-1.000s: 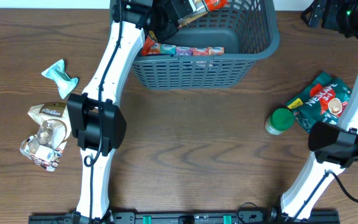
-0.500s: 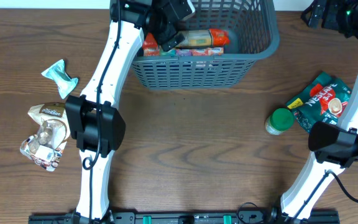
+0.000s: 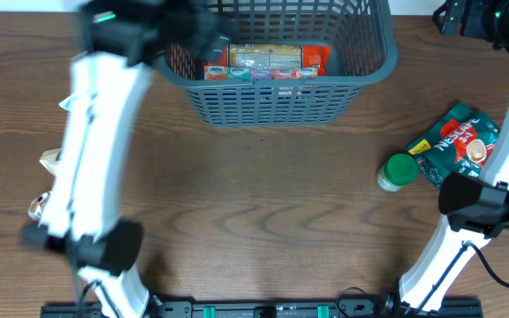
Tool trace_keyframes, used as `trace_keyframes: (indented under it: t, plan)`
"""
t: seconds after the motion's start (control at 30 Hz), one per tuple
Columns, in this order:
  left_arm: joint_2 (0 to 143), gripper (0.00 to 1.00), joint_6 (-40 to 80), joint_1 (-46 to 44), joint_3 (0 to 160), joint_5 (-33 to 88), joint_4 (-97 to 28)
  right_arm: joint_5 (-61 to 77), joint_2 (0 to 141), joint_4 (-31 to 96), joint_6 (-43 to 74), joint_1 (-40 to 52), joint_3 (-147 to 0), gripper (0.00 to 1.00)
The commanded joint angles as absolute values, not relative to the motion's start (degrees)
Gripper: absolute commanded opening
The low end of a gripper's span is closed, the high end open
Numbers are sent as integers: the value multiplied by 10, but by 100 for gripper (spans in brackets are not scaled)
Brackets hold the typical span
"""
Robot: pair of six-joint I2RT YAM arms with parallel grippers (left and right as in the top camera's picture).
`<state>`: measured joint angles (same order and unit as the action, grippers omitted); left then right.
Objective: Pack container
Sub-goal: 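Lower the right gripper and grasp the green-capped jar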
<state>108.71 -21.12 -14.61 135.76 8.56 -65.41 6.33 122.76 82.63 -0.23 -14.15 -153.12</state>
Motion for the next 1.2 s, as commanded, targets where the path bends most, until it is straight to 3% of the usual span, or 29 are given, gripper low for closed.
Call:
trace_keyframes:
  t: [0.0,0.13,0.37,0.8,1.17]
  plan:
    - [1037,99,-96,-85,1369,19,-713,41,1223,856,64,-166,-1573,99]
    - [1024,99,-65,-2,1366,25,-788,41,1210,969,73,-187,-1631,99]
    - [1025,99,-66,60,1275,64,-765,92,1121,973,94,-155,-1561,99]
    - [1024,99,-79,57,990,76,-639,-39,1040,963,144,-48,-1179,99]
    - [1024,99,-85,48,893,88,-600,-39,1037,818,155,-46,-917,99]
